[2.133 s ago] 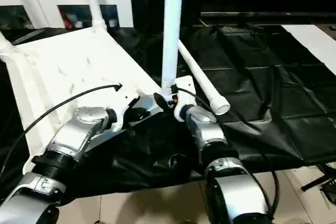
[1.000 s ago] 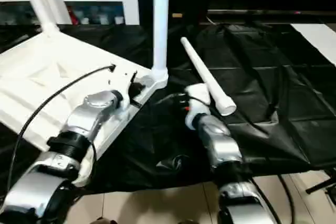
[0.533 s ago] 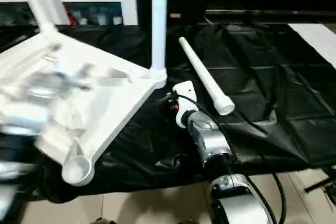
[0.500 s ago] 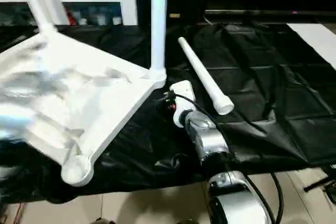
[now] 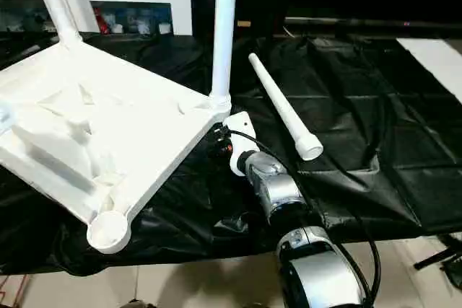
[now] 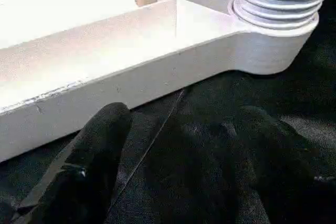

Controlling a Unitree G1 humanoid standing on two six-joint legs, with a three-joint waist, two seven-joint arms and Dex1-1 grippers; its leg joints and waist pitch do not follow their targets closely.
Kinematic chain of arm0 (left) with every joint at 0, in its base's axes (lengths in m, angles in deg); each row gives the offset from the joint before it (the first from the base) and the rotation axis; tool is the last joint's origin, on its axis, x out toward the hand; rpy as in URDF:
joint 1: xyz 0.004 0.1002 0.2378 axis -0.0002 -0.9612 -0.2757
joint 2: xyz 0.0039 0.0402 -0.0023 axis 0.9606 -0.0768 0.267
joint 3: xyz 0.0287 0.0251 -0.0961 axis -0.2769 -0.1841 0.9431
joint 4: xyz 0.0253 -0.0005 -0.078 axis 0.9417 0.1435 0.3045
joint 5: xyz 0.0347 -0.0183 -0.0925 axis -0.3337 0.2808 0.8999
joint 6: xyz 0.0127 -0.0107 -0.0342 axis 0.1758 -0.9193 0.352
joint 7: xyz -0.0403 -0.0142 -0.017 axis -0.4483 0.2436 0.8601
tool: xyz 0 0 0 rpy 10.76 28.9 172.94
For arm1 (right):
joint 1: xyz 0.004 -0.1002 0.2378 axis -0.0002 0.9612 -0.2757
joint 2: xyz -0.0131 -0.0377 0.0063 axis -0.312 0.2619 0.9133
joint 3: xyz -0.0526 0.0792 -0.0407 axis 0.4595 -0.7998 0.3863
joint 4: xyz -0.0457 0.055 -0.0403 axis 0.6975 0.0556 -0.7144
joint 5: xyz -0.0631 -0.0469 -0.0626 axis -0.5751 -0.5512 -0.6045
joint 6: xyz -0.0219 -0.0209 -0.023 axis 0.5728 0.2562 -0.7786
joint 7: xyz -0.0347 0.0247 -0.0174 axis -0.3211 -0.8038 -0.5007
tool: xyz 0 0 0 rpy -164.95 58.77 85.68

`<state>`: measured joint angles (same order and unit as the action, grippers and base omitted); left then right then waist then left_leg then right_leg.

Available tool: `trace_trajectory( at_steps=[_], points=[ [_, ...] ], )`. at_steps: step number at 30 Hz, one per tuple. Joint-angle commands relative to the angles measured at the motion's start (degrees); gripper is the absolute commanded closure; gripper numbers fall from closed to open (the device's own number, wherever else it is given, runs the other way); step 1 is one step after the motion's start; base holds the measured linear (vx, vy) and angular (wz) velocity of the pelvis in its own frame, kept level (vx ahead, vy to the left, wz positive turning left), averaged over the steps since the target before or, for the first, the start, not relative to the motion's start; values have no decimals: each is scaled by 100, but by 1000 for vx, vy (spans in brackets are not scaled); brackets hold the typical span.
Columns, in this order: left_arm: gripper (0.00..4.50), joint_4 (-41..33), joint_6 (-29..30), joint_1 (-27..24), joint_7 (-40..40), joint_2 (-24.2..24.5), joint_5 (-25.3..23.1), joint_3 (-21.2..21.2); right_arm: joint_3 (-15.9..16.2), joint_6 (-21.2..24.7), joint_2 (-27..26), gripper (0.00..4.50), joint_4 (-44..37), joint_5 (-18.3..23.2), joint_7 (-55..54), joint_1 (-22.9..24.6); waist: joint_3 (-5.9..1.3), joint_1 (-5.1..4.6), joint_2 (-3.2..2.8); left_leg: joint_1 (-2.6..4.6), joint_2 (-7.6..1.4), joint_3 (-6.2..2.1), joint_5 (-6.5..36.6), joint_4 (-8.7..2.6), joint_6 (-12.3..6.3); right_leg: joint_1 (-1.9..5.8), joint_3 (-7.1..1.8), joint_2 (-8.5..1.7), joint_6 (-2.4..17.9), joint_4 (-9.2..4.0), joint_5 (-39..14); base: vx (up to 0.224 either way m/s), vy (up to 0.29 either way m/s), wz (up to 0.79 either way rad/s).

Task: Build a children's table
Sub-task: Rotate table base

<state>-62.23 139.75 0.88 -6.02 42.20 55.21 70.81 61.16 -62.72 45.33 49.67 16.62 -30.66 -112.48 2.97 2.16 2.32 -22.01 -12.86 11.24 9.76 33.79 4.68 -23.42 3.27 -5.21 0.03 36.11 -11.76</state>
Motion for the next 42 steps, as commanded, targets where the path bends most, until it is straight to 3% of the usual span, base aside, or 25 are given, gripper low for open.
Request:
trace_trajectory(
  at_steps=[1,6,13,18,20,23,25,26,29,30,31,33,35,36,37,38,40,42],
  points=[
    [361,-304,269,-142,-274,62,66,-196,29,-69,-2,96,137,-45,63,-109,-370,4,-180,159,-21,-31,962,-395,146,219,-200,-174,1320,-330,-244,0,0,0],
    [361,-809,576,-546,-921,-209,636,-348,15,-193,-72,96,403,-53,114,-238,-376,32,-160,152,-20,-26,929,-391,170,236,-201,-187,1423,-310,-83,0,0,0],
    [361,-1434,639,-609,-1552,-383,1337,-347,5,-252,-98,96,581,-24,238,-317,-372,40,-182,159,-21,-36,1072,-395,218,245,-198,-183,1415,-321,-158,0,0,0],
    [361,-2082,142,-714,-2127,-761,2160,-301,20,-319,-94,96,693,-62,294,-313,-368,64,-171,151,-15,-22,1052,-387,233,251,-198,-169,1408,-309,-82,0,0,0],
    [361,-2094,1,-716,-2144,-823,2245,-288,21,-326,-93,96,688,-63,309,-301,-369,65,-166,149,-9,-22,1104,-390,233,252,-198,-161,1344,-316,-166,0,0,0],
    [361,-1798,-784,-615,-2046,-1415,2525,-354,37,-340,-65,96,612,-65,374,-236,-371,63,-146,140,-14,-18,1092,-387,221,259,-206,-167,1316,-327,-191,0,0,0],
    [361,-1609,-1060,-529,-1959,-1675,2595,-389,39,-316,-39,96,500,-51,421,-185,-385,66,-164,145,-16,-27,1140,-386,228,265,-204,-173,1275,-325,-246,0,0,0],
    [361,-1570,-1117,-506,-1942,-1767,2642,-369,37,-307,-31,96,465,-48,435,-170,-371,46,-151,119,-7,-29,1147,-394,212,270,-203,-160,1255,-337,-277,0,0,0],
    [361,-1413,-1377,-404,-1836,-2119,2760,-338,58,-270,27,96,246,-51,486,-63,-375,45,-141,143,-18,-26,1246,-391,221,264,-209,-168,1228,-359,-394,0,0,0],
    [361,-1258,-1526,-321,-1739,-2304,2786,-362,47,-201,95,96,40,-24,526,27,-374,37,-167,135,-17,-32,1249,-393,219,264,-207,-166,1214,-360,-404,0,0,0],
    [361,-1258,-1526,-321,-1739,-2304,2786,-362,47,-201,95,96,40,-24,526,27,-383,36,-142,150,-18,-25,1255,-380,204,262,-209,-162,1188,-369,-413,0,0,0],
    [361,-745,-1983,-150,-1497,-2720,2782,-422,-48,157,305,96,-539,80,518,252,-378,23,-163,132,-6,-36,1193,-386,177,274,-206,-151,1184,-371,-391,0,0,0],
    [361,-633,-2123,-113,-1440,-2817,2771,-450,-75,268,371,96,-701,95,496,307,-387,27,-144,142,-7,-34,1164,-376,159,282,-208,-139,1154,-378,-313,0,0,0],
    [361,-520,-2297,-66,-1420,-2914,2771,-531,-134,509,502,96,-1003,103,445,390,-402,31,-190,135,-10,-41,1113,-375,175,287,-206,-153,1173,-355,-251,0,0,0],
    [361,-510,-2317,-60,-1419,-2927,2773,-543,-145,549,524,96,-1053,107,438,401,-390,15,-161,126,4,-35,1107,-374,165,294,-204,-133,1154,-377,-223,0,0,0],
    [361,-542,-2434,-34,-1449,-3006,2840,-560,-291,813,667,96,-1387,231,461,451,-394,10,-187,133,3,-39,1087,-370,158,302,-206,-129,1167,-373,-140,0,0,0],
    [361,-637,-2439,-1,-1476,-3066,2948,-492,-484,945,816,96,-1582,388,487,418,-405,6,-176,127,3,-33,1061,-358,125,307,-204,-134,1211,-358,-54,0,0,0],
    [342,-729,-2453,53,-1581,-3061,3080,-406,-627,1040,1023,69,-1622,421,456,289,-405,7,-181,134,3,-25,1036,-346,96,303,-202,-137,1266,-365,-91,0,0,0]
  ],
)
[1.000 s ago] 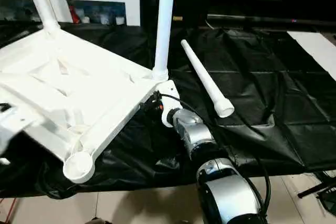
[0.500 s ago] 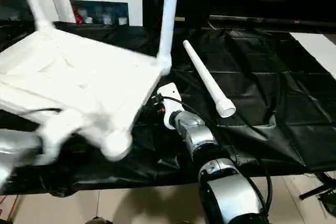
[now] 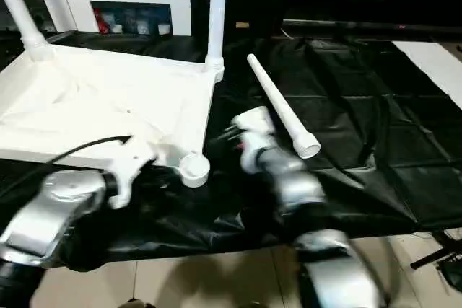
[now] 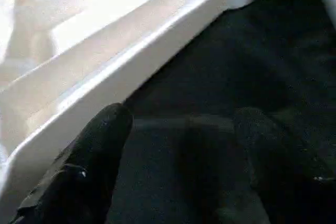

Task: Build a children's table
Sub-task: Rotate table base

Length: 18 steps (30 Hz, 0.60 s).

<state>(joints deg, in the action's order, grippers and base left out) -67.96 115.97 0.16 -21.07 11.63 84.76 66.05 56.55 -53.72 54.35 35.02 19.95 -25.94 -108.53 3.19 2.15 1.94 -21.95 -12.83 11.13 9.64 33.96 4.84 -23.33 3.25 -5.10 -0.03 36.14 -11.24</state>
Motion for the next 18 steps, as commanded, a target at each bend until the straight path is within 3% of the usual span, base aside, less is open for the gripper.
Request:
trace_trajectory(
  at_steps=[1,5,9,12,15,18],
  points=[
    [333,-156,-75,125,-77,-4,125,70,-165,140,121,62,-157,88,-16,-107,-427,8,-143,127,0,-14,1049,-363,80,295,-200,-147,1272,-368,-143,0,0,0],
    [320,-39,46,395,118,-205,374,424,-269,318,433,36,-4,-13,-275,-425,-414,-5,-134,130,9,-3,1091,-349,99,288,-200,-139,1314,-382,-306,0,0,0],
    [288,173,-185,680,650,-440,350,682,-400,369,775,13,719,-114,-622,-983,-419,-13,-80,129,17,8,1054,-324,68,289,-194,-138,1315,-391,-405,0,0,0],
    [250,178,-235,726,833,-542,399,789,-396,316,916,0,1270,-168,-667,-1321,-438,2,-77,94,24,13,775,-289,-34,311,-197,-138,1352,-340,-60,0,0,0],
    [247,166,-422,697,907,-619,421,866,-430,296,969,0,1702,-186,-817,-1571,-458,10,-69,83,22,12,619,-273,-128,318,-190,-140,1459,-311,187,0,0,0],
    [203,98,-413,644,920,-615,408,849,-447,185,994,0,2118,-209,-970,-1807,-447,25,-69,91,16,23,710,-268,-180,308,-187,-148,1502,-317,84,0,0,0]
  ],
)
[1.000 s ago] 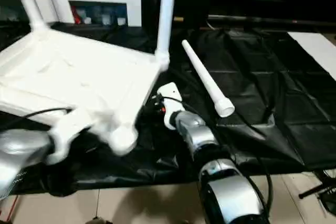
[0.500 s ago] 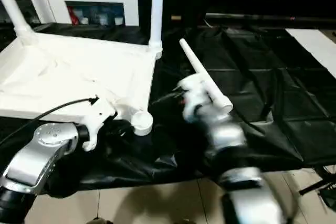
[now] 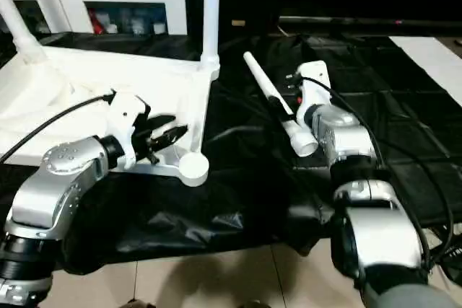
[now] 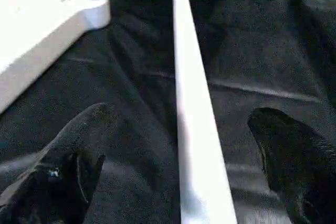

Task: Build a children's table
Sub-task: Rotate table base

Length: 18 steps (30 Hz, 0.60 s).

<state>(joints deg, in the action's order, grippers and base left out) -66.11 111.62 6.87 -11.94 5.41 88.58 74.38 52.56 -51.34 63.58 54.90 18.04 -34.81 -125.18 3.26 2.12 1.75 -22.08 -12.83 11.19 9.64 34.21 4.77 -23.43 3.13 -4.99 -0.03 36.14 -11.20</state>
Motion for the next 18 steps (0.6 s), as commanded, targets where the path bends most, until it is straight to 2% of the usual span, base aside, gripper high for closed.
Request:
trace_trajectory(
  at_steps=[1,4,6,7,8,9,11,13,15,16,17,18],
  points=[
    [203,-86,22,-27,7,8,26,16,-49,-53,71,0,130,-18,-83,-141,-454,28,-55,108,12,14,739,-294,-166,316,-175,-159,1498,-317,35,0,0,0],
    [164,-249,-27,-110,14,76,8,-62,-46,-139,67,0,636,-62,-96,-453,-446,27,-50,105,-4,5,900,-303,-104,309,-166,-172,1485,-320,-184,0,0,0],
    [154,-455,-84,-208,-158,185,62,-182,104,-166,69,0,1004,-262,-120,-634,-434,22,-48,107,-6,6,983,-306,-78,294,-166,-168,1459,-331,-308,0,0,0],
    [154,-589,31,-252,-261,240,139,-228,171,-159,71,0,1137,-359,-198,-696,-431,34,-21,108,-13,6,982,-308,-64,291,-166,-174,1458,-325,-339,0,0,0],
    [133,-754,178,-308,-355,311,204,-278,207,-113,70,0,1246,-415,-274,-750,-430,34,6,101,-10,14,944,-309,-65,288,-167,-172,1450,-327,-338,0,0,0],
    [133,-918,276,-368,-416,369,248,-312,224,-43,68,0,1321,-445,-351,-797,-435,50,-18,113,-17,9,922,-306,-47,285,-168,-183,1456,-303,-316,0,0,0],
    [119,-1086,324,-440,-442,429,255,-338,216,25,62,0,1385,-442,-394,-840,-425,55,31,97,-6,22,840,-306,-65,287,-169,-164,1427,-305,-250,0,0,0],
    [112,-1480,534,-634,-471,609,256,-391,229,157,41,0,1554,-469,-436,-948,-431,73,22,108,-16,20,808,-301,-81,285,-170,-169,1404,-280,-208,0,0,0],
    [80,-1681,634,-757,-479,724,266,-399,252,234,36,0,1644,-535,-463,-999,-415,81,69,96,-18,26,844,-306,-81,279,-170,-169,1352,-294,-323,0,0,0],
    [80,-1769,673,-812,-481,778,263,-395,254,279,33,0,1670,-551,-481,-1024,-406,89,50,101,-16,27,880,-309,-55,263,-170,-169,1319,-302,-431,0,0,0],
    [77,-1895,720,-889,-472,838,272,-375,231,278,24,0,1697,-534,-463,-1052,-403,95,76,105,-18,32,940,-310,-18,257,-173,-169,1277,-308,-525,0,0,0],
    [75,-1933,739,-910,-469,851,280,-364,226,290,23,0,1703,-528,-458,-1059,-398,106,68,98,-19,24,949,-314,-3,261,-174,-174,1250,-304,-559,0,0,0]
  ],
)
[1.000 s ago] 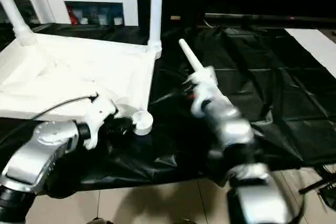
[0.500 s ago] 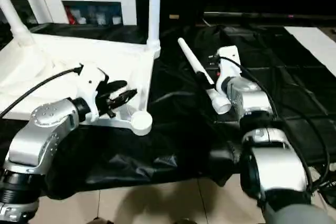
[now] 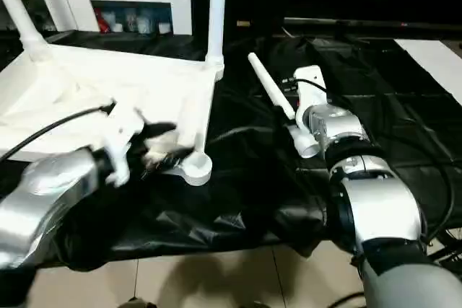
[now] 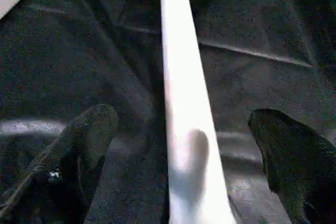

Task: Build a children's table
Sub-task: Rotate table base, then pick table leg

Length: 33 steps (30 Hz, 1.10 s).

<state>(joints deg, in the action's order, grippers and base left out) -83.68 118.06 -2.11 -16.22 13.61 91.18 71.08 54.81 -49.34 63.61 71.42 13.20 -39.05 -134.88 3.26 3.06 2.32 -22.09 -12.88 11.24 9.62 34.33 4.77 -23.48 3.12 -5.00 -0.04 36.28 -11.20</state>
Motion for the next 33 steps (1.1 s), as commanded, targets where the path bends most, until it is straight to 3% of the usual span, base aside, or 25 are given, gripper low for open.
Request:
trace_trajectory(
  at_steps=[1,2,4,9,12,14,15,20,22,24,26,27,28,29,30,33],
  points=[
    [68,-367,237,-101,-24,108,69,27,-23,155,13,0,96,-29,-14,-133,-396,20,21,102,-16,20,972,-330,26,261,-175,-175,1203,-321,-611,0,0,0],
    [44,-367,237,-101,-24,108,69,27,-23,155,13,0,96,-29,-14,-133,-400,24,8,108,-17,16,976,-330,52,256,-172,-174,1190,-315,-619,0,0,0],
    [35,-705,502,-239,-10,277,163,119,-94,256,17,0,162,11,-92,-180,-396,44,67,106,-13,19,1007,-333,94,248,-170,-169,1145,-314,-653,0,0,0],
    [6,-1046,751,-442,-31,508,245,182,-173,464,37,0,222,38,-157,-204,-384,61,95,89,-4,14,1037,-334,168,227,-173,-164,1059,-304,-755,0,0,0],
    [6,-1287,903,-573,-43,629,287,203,-269,537,62,0,237,99,-271,-180,-333,64,81,87,6,8,1247,-348,251,192,-179,-156,948,-337,-967,0,0,0],
    [6,-1480,1017,-644,-1,641,362,222,-245,430,93,0,225,65,-315,-128,-247,55,29,82,15,7,1407,-370,276,142,-190,-144,903,-370,-1094,0,0,0],
    [6,-1588,1092,-669,58,639,425,264,-154,336,119,0,214,-33,-305,-83,-250,46,60,83,15,1,1501,-368,295,153,-190,-148,881,-369,-1191,0,0,0],
    [6,-1709,1247,-684,155,650,535,320,-143,360,161,0,215,-79,-311,-50,-129,18,67,67,34,-18,1662,-387,269,111,-201,-132,776,-411,-1527,0,0,0],
    [6,-1834,1375,-747,137,681,614,341,-147,450,202,0,222,-118,-299,-51,-79,3,69,51,37,-16,1595,-391,244,101,-210,-124,784,-406,-1472,0,0,0],
    [6,-1870,1413,-771,128,699,628,343,-150,469,224,0,226,-133,-298,-51,-85,-3,64,46,41,-13,1404,-375,218,117,-214,-118,846,-376,-1263,0,0,0],
    [6,-1948,1493,-808,139,739,677,363,-150,491,260,0,239,-146,-293,-56,-84,-8,64,24,44,-1,1048,-353,156,133,-221,-102,962,-322,-755,0,0,0],
    [6,-2016,1576,-827,153,768,741,399,-140,521,284,0,248,-153,-263,-68,-87,-8,78,3,57,11,692,-329,70,147,-228,-81,1049,-264,-236,0,0,0],
    [6,-2042,1609,-834,155,781,761,412,-131,554,292,0,254,-157,-217,-75,-46,-17,93,-19,65,27,480,-326,-37,128,-231,-53,1138,-249,130,0,0,0],
    [6,-2065,1642,-842,168,796,784,422,-111,579,298,0,260,-170,-164,-79,-43,-20,94,-24,67,30,461,-321,-75,137,-231,-49,1169,-243,184,0,0,0],
    [6,-2098,1683,-862,174,811,811,443,-93,597,300,0,268,-185,-128,-80,18,-30,124,-22,59,41,528,-329,-130,116,-241,-54,1195,-265,111,0,0,0],
    [6,-2197,1788,-930,190,857,867,495,-47,649,298,0,284,-229,-26,-84,82,-37,127,-11,41,37,736,-347,-74,118,-259,-86,1195,-290,-316,0,0,0]
  ],
)
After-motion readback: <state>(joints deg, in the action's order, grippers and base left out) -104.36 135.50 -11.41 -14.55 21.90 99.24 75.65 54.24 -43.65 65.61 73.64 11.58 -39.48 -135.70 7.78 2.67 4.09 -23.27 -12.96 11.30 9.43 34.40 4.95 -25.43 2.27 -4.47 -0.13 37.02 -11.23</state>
